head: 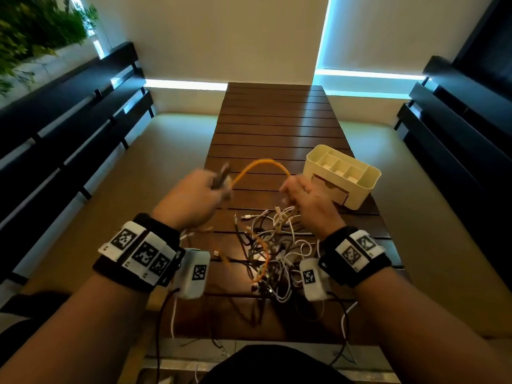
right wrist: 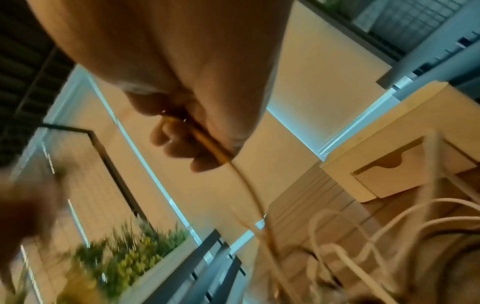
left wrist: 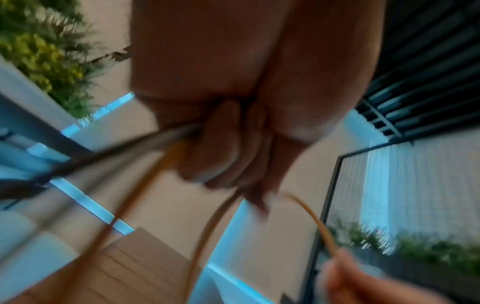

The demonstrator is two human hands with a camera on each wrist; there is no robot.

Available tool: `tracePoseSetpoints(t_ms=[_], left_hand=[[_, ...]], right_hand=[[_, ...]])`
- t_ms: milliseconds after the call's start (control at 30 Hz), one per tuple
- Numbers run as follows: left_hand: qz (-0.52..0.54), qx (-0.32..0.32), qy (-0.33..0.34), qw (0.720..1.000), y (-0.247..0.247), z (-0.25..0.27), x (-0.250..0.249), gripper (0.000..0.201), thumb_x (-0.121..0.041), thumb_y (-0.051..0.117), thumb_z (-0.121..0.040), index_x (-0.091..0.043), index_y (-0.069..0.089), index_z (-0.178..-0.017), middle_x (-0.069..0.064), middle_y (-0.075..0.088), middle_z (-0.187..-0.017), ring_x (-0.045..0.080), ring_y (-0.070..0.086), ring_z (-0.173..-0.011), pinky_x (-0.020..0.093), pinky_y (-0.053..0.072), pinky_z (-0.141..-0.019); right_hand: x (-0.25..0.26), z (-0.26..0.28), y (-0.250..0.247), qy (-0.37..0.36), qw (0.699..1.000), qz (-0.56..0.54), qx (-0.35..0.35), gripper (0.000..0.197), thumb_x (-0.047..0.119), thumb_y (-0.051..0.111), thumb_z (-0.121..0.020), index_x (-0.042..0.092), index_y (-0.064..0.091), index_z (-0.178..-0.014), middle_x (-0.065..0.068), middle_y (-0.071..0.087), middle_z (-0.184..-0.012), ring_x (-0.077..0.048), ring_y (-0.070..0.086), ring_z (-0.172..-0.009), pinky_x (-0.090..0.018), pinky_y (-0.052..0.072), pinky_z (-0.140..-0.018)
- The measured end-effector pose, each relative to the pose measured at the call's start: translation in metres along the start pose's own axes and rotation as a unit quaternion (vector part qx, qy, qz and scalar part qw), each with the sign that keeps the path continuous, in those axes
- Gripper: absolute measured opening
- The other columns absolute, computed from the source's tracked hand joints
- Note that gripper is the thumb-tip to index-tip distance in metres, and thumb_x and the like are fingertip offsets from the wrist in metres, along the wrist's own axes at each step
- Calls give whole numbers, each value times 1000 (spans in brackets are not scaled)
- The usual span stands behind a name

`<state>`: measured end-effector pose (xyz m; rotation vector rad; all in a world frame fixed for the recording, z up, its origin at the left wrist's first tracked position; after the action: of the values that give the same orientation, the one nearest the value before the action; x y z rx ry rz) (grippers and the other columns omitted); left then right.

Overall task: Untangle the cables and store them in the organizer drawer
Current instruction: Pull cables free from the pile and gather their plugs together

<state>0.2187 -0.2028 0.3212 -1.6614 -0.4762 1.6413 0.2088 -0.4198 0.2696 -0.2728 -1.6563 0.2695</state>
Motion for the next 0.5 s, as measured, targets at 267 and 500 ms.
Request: tracePoseSetpoints(t_ms=[267, 500], left_hand=[[27, -82, -2, 996, 1, 3, -7, 20, -25, 50, -103, -22, 61, -86, 2, 58, -77, 18, 51, -67, 32, 39, -57], [47, -4, 127, 991, 35, 3, -26, 19, -23, 54, -100, -19, 63, -84, -1, 58, -71, 8, 47, -60, 31, 37, -59]], right_hand=[[30, -14, -7, -109, 991, 59, -56, 18, 23, 53, -101, 17, 69, -93, 11, 55, -74, 1, 48, -64, -12, 38, -60], [34, -6, 9, -134, 989, 67, 0, 11, 17, 55, -100, 17, 66, -99, 6, 63, -88, 0, 55, -78, -11, 44, -70]])
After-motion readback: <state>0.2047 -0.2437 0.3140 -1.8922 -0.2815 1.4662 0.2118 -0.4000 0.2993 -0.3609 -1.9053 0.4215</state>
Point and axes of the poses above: each hand's wrist, its own z-axis away from the middle knuckle, its own y-axis out of the palm, x = y × z, the point moved 5 cm from there along -z, towards the middle knuckle
